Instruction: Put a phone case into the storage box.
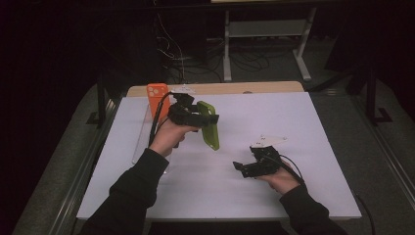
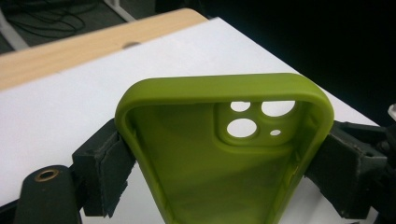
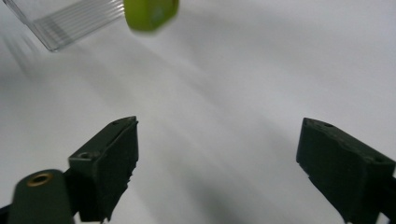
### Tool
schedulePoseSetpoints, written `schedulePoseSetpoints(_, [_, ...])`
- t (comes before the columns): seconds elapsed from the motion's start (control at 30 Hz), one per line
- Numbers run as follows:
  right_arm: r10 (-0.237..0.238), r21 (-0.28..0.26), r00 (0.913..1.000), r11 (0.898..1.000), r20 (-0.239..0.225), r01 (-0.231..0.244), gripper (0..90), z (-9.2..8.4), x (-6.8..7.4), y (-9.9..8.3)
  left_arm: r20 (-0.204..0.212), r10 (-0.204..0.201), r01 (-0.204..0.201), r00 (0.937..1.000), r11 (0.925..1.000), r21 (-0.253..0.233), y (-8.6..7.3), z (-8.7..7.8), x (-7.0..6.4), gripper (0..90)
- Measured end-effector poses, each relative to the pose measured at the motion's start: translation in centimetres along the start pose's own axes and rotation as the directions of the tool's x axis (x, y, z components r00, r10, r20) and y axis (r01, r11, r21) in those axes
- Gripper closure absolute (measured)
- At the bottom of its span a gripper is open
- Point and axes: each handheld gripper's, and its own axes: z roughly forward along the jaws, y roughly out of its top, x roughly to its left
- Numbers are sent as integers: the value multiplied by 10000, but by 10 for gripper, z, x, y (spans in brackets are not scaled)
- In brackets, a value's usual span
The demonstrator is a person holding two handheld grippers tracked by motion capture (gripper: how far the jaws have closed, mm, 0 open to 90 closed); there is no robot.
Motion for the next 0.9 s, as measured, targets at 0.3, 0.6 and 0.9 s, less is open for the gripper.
schedulePoseSetpoints(0.3, [-45, 353, 9998, 9994, 191, 39, 0, -18, -14, -15, -1148, -101, 67, 9933, 9995, -303, 18, -34, 32, 148])
schedulePoseSetpoints(0.6, [113, 367, 9990, 9992, 431, -128, 0, -30, -20, -27, -2268, -203, 116, 9737, 9991, -396, 31, -62, 64, 148])
schedulePoseSetpoints(0.9, [23, 389, 9980, 9992, 625, -47, 0, -34, -23, -33, -3418, -443, 316, 9387, 9986, -427, 33, -75, 92, 147])
